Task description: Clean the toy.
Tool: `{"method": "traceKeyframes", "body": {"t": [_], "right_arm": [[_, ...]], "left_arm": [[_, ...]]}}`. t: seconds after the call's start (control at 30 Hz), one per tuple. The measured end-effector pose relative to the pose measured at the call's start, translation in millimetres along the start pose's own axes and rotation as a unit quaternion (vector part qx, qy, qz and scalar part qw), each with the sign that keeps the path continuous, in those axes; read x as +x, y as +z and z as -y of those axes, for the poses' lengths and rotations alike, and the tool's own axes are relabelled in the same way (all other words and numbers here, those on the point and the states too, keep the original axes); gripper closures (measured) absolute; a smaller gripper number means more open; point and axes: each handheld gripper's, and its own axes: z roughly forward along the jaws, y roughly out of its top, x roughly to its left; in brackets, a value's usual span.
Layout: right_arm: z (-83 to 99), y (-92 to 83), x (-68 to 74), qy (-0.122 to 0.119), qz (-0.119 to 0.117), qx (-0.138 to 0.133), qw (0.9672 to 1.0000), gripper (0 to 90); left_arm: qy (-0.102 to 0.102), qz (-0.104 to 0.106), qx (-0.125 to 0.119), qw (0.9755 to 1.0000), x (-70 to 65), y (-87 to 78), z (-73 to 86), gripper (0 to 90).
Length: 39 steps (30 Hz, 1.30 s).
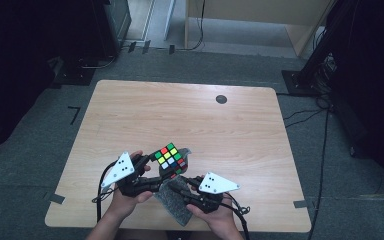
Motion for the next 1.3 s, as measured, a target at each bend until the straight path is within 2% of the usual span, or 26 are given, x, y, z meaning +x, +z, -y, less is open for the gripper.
{"method": "traceKeyframes", "body": {"t": [0.07,0.13,0.2,0.33,0.4,0.47,0.57,0.63,0.67,0.73,0.83,0.93,0.97,1.0,1.03,1.13,1.2,1.3], "right_arm": [[-1.7,-4.8,-4.9,-0.002,0.02,-0.006,0.9998,70.0],[-3.6,-13.6,-16.6,0.022,0.05,-0.033,0.998,69.8],[-3.8,-19.7,-22.7,0.039,0.064,-0.051,0.9958,69.5],[-1.6,-13.6,-16.4,0.02,0.049,-0.037,0.9979,68.0],[1.3,-5.8,-9.7,0.014,0.027,-0.022,0.9993,68.0],[3.3,0.7,-1.1,-0.005,0.006,-0.006,0.9999,67.9],[0.3,0.2,1.4,-0.021,0.018,-0.002,0.9996,67.8],[-3.1,-7.4,-6.2,-0.013,0.042,-0.02,0.9988,67.6],[-4.2,-11.9,-11.0,0.0,0.055,-0.032,0.998,67.6],[-4.7,-17.7,-17.7,0.011,0.068,-0.047,0.9966,67.4],[-3.5,-13.6,-13.2,0.006,0.056,-0.037,0.9978,66.6],[0.3,-2.3,-2.3,-0.005,0.022,-0.014,0.9997,66.3],[0.9,-0.3,1.5,-0.021,0.025,-0.005,0.9994,65.9],[0.1,-0.3,3.4,-0.039,0.038,0.001,0.9985,65.8],[-1.6,-2.2,1.9,-0.041,0.047,0.002,0.998,65.8],[-4.1,-14.3,-13.6,0.001,0.071,-0.033,0.9969,65.9],[-4.4,-18.8,-18.3,0.002,0.082,-0.037,0.996,66.0],[-3.2,-13.6,-14.2,0.0,0.064,-0.033,0.9974,65.2]], "left_arm": [[-0.002,-0.001,-0.001,1.0,1.2,-1.4,-0.6,34.1],[-0.004,-0.001,-0.001,1.0,1.8,-2.0,-0.9,34.1],[-0.003,-0.001,0.001,1.0,0.9,-1.2,-0.8,34.1],[-0.001,0.002,0.003,1.0,-1.3,0.7,-0.1,34.1],[-0.002,0.001,0.003,1.0,-0.7,0.5,0.2,34.1],[-0.003,-0.001,0.002,1.0,0.3,0.1,0.4,34.1],[-0.006,0.0,-0.003,1.0,1.4,-1.6,-0.9,34.1],[-0.004,0.001,-0.003,1.0,1.6,-2.7,-1.9,34.1],[-0.002,0.002,-0.002,1.0,1.9,-3.1,-2.3,34.1],[-0.003,0.002,0.0,1.0,2.3,-2.9,-2.1,34.1],[-0.005,0.007,0.001,1.0,1.1,-1.2,-1.1,34.1],[0.0,0.009,0.004,0.9999,-0.7,0.1,-0.6,34.1],[0.004,0.009,0.006,0.9999,-1.0,0.0,-0.3,34.1],[0.005,0.008,0.006,0.9999,-0.5,-0.5,-0.1,34.1],[0.003,0.007,0.004,1.0,0.5,-1.0,-0.1,34.1],[-0.002,0.004,0.004,1.0,3.6,-2.5,-0.2,34.1],[-0.002,0.003,0.006,1.0,4.0,-1.6,0.6,34.1],[-0.004,0.008,0.006,0.9999,3.0,-0.5,0.9,34.1]]}}
